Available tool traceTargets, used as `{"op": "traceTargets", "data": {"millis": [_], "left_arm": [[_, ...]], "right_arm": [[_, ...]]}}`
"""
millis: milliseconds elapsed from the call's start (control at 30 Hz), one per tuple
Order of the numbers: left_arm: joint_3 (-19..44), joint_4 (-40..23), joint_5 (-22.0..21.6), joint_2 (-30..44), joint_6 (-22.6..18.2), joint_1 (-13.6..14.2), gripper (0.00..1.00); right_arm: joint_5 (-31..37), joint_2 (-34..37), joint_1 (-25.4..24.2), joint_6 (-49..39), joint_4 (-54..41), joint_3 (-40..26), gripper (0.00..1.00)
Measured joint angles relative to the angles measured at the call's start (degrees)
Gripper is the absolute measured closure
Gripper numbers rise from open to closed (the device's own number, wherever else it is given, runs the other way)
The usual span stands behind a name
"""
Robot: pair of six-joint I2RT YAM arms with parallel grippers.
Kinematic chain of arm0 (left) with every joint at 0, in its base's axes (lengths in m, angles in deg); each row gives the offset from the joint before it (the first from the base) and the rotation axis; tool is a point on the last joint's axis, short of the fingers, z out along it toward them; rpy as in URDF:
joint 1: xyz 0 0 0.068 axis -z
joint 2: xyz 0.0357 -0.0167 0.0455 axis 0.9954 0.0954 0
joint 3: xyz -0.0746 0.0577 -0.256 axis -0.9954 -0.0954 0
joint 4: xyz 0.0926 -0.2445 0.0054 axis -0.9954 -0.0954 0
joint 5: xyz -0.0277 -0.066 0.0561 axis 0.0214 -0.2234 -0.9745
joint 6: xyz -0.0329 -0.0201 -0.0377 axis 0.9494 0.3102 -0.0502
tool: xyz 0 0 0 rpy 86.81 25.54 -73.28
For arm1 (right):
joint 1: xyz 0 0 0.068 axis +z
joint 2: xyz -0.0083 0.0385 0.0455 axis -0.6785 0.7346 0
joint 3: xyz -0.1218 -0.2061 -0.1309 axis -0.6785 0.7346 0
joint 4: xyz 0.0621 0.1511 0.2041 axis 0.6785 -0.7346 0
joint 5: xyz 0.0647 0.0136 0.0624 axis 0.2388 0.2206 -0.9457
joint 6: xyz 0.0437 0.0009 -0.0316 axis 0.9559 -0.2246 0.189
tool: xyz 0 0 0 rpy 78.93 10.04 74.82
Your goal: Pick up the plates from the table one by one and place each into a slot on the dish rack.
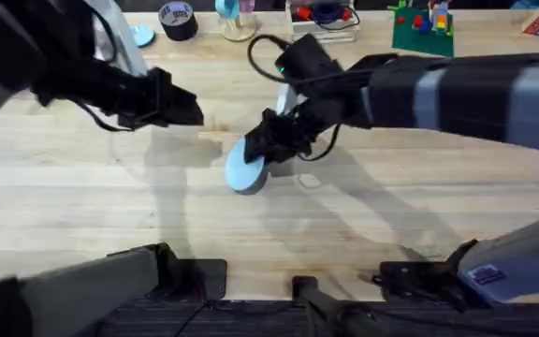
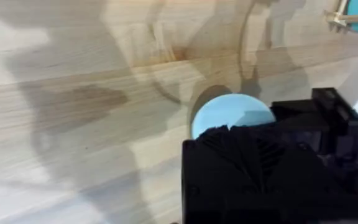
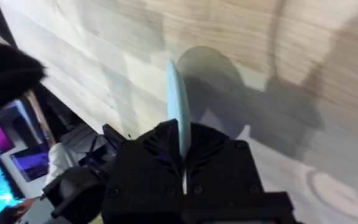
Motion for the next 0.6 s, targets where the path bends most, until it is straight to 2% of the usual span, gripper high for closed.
{"op": "traceTargets", "data": {"millis": [200,367,600], "left_arm": [[3.25,-3.9,-2.26,-6.98,-1.31,0.0,0.959],[4.61,-6.64,-3.76,-12.53,-1.7,0.0,0.959],[6.27,-11.9,-8.66,-20.15,-1.89,0.0,0.959]], "right_arm": [[4.39,-8.05,-1.77,-5.55,-8.29,0.07,0.97],[12.05,-15.76,-2.65,-11.15,-17.23,-0.26,0.97],[23.43,-25.34,-3.99,-16.39,-27.45,-4.49,0.97]]}}
